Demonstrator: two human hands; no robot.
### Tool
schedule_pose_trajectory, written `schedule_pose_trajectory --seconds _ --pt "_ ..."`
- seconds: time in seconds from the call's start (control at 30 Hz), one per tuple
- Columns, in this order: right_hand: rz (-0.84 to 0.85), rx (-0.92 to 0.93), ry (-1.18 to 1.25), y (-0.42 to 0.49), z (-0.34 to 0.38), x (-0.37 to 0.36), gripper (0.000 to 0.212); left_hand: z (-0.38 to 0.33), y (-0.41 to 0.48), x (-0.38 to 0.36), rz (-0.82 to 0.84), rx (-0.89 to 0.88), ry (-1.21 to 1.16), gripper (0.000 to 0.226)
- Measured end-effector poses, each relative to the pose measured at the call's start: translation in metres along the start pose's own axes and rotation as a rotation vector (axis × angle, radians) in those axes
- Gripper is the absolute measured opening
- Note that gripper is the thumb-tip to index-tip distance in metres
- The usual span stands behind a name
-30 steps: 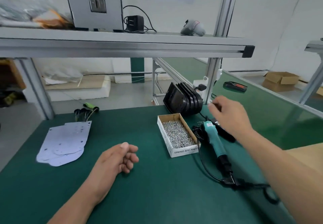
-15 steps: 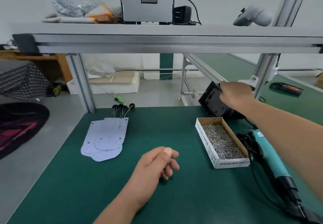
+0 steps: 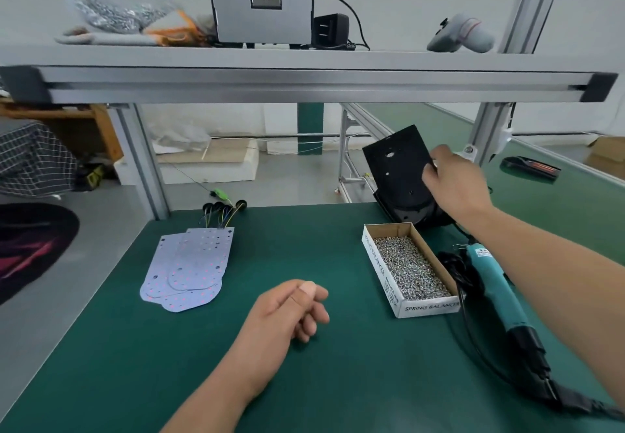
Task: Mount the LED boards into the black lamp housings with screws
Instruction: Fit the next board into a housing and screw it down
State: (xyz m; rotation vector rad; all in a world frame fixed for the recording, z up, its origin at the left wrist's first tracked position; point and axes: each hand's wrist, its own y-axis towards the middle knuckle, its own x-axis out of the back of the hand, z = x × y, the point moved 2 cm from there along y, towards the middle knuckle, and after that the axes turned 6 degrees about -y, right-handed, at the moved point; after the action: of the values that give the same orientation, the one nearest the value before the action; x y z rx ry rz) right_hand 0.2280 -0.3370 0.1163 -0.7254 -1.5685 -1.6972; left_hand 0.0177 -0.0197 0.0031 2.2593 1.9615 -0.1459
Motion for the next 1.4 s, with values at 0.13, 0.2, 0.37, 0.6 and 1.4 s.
schedule_pose_trajectory --seconds 0.13,0.2,0.37,0.6,1.4 --pt "-0.019 -0.034 0.251 -0.024 0.017 0.029 0.037 -0.001 0.000 -0.001 -0.014 0.007 -0.015 0.041" --pt "0.062 0.051 0.322 -0.058 0.036 0.044 0.056 -0.002 0.000 -0.002 -0.025 0.004 -0.014 0.037" --pt "0.354 0.139 0.433 -0.169 0.078 0.060 0.045 0.000 -0.001 -0.002 -0.111 -0.041 0.027 0.042" --pt "0.539 0.133 0.553 -0.230 0.091 0.059 0.020 0.001 0.000 -0.006 -0.274 -0.128 0.267 0.039" --pt "0.729 0.461 0.432 -0.037 0.273 -0.073 0.026 -0.001 0.003 0.008 -0.488 -0.089 0.121 0.027"
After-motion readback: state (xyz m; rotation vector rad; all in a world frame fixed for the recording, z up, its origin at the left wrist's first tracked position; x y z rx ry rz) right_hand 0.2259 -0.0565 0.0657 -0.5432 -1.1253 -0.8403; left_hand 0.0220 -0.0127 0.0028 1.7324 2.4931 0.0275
